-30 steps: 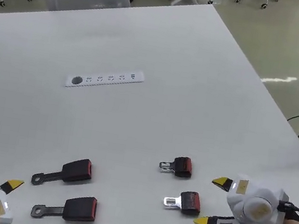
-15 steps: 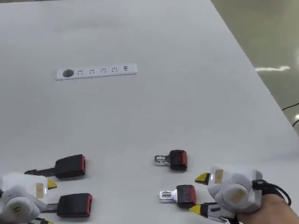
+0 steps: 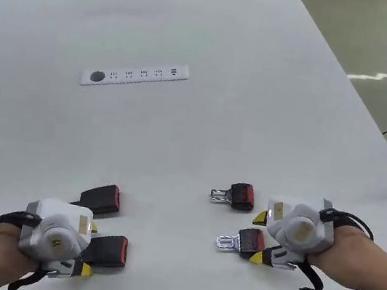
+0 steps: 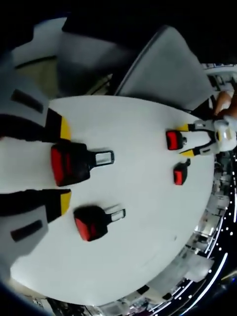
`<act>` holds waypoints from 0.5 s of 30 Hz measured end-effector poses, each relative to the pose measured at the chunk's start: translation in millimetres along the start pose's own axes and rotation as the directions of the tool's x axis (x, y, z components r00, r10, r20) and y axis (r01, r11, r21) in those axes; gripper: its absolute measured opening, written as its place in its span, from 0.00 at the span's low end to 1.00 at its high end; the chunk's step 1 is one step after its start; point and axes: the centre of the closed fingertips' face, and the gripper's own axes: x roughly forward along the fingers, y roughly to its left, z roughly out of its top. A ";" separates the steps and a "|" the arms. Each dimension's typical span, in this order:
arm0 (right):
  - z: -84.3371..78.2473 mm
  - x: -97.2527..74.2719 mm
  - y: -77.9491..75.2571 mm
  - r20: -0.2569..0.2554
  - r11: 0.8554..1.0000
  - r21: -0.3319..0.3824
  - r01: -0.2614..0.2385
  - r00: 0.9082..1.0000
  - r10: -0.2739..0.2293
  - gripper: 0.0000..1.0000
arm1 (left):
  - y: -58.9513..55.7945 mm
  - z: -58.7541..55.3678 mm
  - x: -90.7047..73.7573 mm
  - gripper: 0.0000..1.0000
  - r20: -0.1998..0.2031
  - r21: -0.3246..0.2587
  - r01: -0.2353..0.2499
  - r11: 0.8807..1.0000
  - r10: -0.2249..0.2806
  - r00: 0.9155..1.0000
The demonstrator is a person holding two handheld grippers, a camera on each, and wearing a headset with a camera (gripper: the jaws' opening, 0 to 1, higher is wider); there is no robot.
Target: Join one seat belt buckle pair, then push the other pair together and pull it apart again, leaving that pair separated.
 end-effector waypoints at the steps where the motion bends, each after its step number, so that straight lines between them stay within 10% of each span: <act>1: -0.1 0.8 -1.2 -0.003 1.000 -0.013 0.008 1.000 -0.008 0.36 | 1.0 0.2 0.0 0.40 0.000 0.017 -0.001 1.000 0.001 1.000; 15: 2.8 4.9 2.7 -0.022 0.999 -0.043 -0.018 1.000 0.017 0.34 | -5.4 -0.1 3.2 0.32 -0.031 0.023 0.034 0.999 -0.033 0.999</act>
